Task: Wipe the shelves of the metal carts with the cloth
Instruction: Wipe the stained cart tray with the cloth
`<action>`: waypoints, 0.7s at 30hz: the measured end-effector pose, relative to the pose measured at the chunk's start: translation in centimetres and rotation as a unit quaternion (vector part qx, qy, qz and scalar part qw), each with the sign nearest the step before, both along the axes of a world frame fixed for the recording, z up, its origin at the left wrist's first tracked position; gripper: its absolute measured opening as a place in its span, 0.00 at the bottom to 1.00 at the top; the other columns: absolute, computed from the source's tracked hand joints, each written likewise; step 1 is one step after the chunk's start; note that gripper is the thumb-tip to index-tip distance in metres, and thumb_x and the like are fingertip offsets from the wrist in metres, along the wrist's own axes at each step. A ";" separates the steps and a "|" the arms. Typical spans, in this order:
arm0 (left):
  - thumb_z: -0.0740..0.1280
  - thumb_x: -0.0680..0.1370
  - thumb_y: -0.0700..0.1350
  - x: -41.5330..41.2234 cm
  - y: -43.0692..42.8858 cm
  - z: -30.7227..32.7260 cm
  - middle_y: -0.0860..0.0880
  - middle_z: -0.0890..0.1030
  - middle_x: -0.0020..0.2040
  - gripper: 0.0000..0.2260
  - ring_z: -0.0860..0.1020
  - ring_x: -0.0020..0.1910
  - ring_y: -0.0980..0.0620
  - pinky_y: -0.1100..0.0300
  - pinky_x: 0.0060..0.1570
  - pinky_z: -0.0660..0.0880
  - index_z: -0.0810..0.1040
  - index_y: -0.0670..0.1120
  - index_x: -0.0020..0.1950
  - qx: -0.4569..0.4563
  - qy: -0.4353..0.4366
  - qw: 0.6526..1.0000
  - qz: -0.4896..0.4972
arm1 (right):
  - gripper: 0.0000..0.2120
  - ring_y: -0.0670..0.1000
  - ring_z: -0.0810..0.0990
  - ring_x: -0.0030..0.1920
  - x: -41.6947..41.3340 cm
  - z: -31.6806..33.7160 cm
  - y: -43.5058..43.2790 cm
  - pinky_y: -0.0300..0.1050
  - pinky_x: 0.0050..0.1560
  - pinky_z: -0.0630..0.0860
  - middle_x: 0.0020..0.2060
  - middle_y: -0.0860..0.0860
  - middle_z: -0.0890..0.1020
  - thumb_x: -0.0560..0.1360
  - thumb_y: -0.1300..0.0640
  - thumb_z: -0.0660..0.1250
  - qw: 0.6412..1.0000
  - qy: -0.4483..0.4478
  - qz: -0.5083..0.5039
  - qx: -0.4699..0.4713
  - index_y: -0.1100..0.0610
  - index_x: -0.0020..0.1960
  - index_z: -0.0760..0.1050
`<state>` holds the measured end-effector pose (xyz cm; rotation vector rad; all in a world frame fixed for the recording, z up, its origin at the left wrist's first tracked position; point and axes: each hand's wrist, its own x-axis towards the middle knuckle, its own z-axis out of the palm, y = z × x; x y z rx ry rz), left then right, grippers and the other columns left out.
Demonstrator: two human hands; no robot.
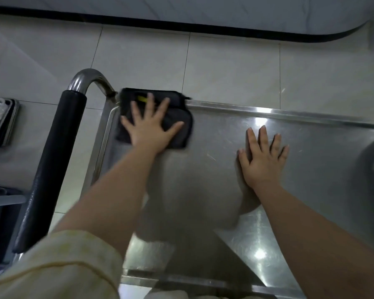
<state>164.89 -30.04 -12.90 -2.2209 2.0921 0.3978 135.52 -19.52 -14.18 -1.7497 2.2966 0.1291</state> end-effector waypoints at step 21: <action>0.46 0.70 0.78 -4.3 3.2 0.0 0.57 0.45 0.81 0.35 0.42 0.78 0.39 0.28 0.69 0.40 0.48 0.70 0.75 -0.011 0.001 0.999 -0.039 | 0.27 0.60 0.39 0.78 0.2 0.3 -0.1 0.64 0.75 0.36 0.80 0.47 0.45 0.82 0.43 0.43 1.000 0.000 -0.004 -0.011 0.43 0.80 0.43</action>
